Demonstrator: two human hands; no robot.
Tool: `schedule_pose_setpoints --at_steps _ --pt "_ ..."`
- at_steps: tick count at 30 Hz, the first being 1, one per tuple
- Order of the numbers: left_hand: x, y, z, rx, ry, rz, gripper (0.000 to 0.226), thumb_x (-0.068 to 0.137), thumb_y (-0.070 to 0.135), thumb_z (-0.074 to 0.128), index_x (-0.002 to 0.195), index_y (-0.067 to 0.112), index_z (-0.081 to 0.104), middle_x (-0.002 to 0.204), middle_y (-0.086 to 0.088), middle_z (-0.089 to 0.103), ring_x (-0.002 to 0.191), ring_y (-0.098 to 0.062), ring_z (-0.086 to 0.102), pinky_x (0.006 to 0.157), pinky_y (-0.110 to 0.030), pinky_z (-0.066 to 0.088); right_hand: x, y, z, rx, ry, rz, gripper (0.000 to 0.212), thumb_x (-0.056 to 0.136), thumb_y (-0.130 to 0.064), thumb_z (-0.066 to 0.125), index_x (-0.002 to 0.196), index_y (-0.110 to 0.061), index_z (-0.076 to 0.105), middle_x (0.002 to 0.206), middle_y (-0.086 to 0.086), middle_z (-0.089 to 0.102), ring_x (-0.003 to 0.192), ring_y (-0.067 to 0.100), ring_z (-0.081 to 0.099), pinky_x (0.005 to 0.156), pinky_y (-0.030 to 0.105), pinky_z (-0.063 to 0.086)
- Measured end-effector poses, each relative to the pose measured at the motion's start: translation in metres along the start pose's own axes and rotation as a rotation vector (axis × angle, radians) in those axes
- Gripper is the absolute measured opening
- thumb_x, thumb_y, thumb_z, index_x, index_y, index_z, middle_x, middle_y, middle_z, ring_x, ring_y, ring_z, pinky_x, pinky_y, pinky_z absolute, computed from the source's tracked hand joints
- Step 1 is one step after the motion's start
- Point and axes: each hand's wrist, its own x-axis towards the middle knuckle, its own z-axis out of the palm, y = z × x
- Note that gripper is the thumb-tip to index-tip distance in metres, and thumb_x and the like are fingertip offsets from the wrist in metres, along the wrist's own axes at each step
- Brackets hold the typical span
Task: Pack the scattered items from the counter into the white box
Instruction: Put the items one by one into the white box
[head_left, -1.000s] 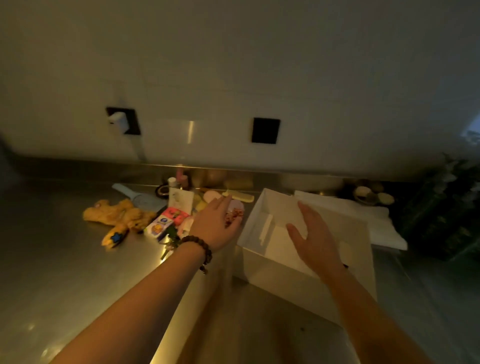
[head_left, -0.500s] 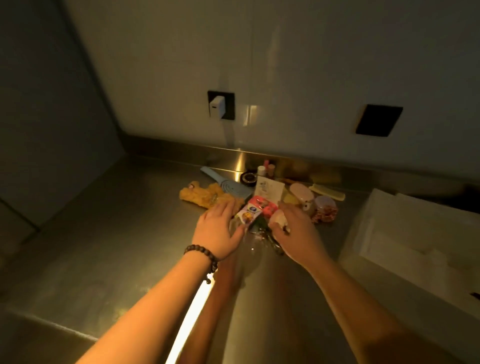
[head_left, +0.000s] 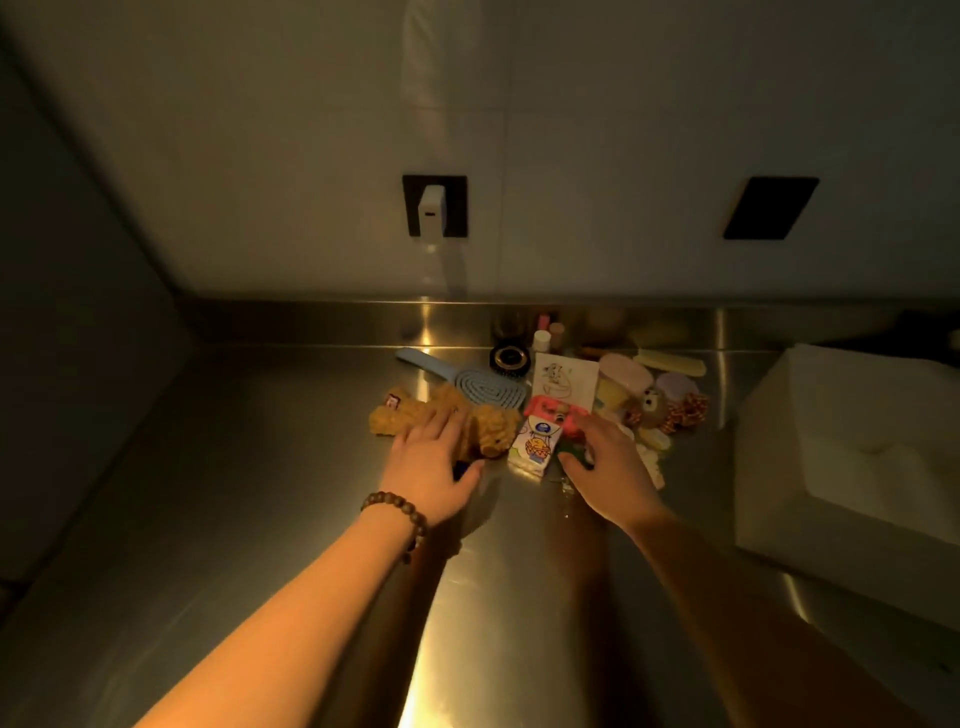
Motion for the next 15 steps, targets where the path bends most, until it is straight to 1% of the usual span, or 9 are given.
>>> schedule_pose_setpoints --at_steps 4,7,10,12,15 --pt "0.026 0.03 0.017 0.013 -0.004 0.136 0.077 0.082 0.06 0.042 0.147 0.029 0.014 0.155 0.001 0.021 0.142 -0.019 0.014 0.112 -0.04 0.002 0.025 0.009 -0.008 -0.091 -0.011 0.048 0.048 0.087 -0.023 0.06 0.134 -0.02 0.047 0.135 0.005 0.048 0.126 0.023 0.041 0.107 0.039 0.036" --pt "0.046 0.054 0.034 0.053 -0.032 0.222 0.083 0.08 0.062 0.039 0.148 0.025 0.01 0.154 -0.001 0.022 0.141 -0.02 0.016 0.112 -0.04 0.002 0.05 0.015 -0.009 -0.193 -0.07 0.058 0.049 0.089 -0.025 0.057 0.137 -0.018 0.044 0.139 0.005 0.044 0.128 0.022 0.039 0.108 0.041 0.036" --pt "0.063 0.064 0.053 0.126 -0.109 0.208 0.089 0.078 0.065 0.04 0.149 0.019 0.009 0.153 -0.004 0.025 0.138 -0.022 0.023 0.113 -0.046 0.002 0.073 0.02 -0.003 -0.313 -0.177 0.046 0.051 0.09 -0.025 0.055 0.139 -0.019 0.041 0.143 0.005 0.041 0.129 0.023 0.038 0.108 0.043 0.035" --pt "0.072 0.065 0.062 0.207 -0.116 0.164 0.091 0.076 0.07 0.037 0.147 0.016 0.019 0.147 -0.006 0.037 0.133 -0.024 0.031 0.112 -0.049 0.003 0.084 0.026 0.004 -0.419 -0.219 -0.01 0.052 0.089 -0.026 0.054 0.138 -0.019 0.042 0.141 0.005 0.043 0.125 0.022 0.041 0.103 0.04 0.038" --pt "0.082 0.064 0.073 0.261 -0.072 0.128 0.092 0.071 0.075 0.029 0.139 0.014 0.035 0.129 -0.004 0.054 0.12 -0.024 0.042 0.108 -0.05 0.005 0.091 0.037 0.016 -0.456 -0.123 -0.131 0.044 0.087 -0.026 0.053 0.129 -0.015 0.053 0.126 0.007 0.056 0.107 0.021 0.051 0.087 0.034 0.047"
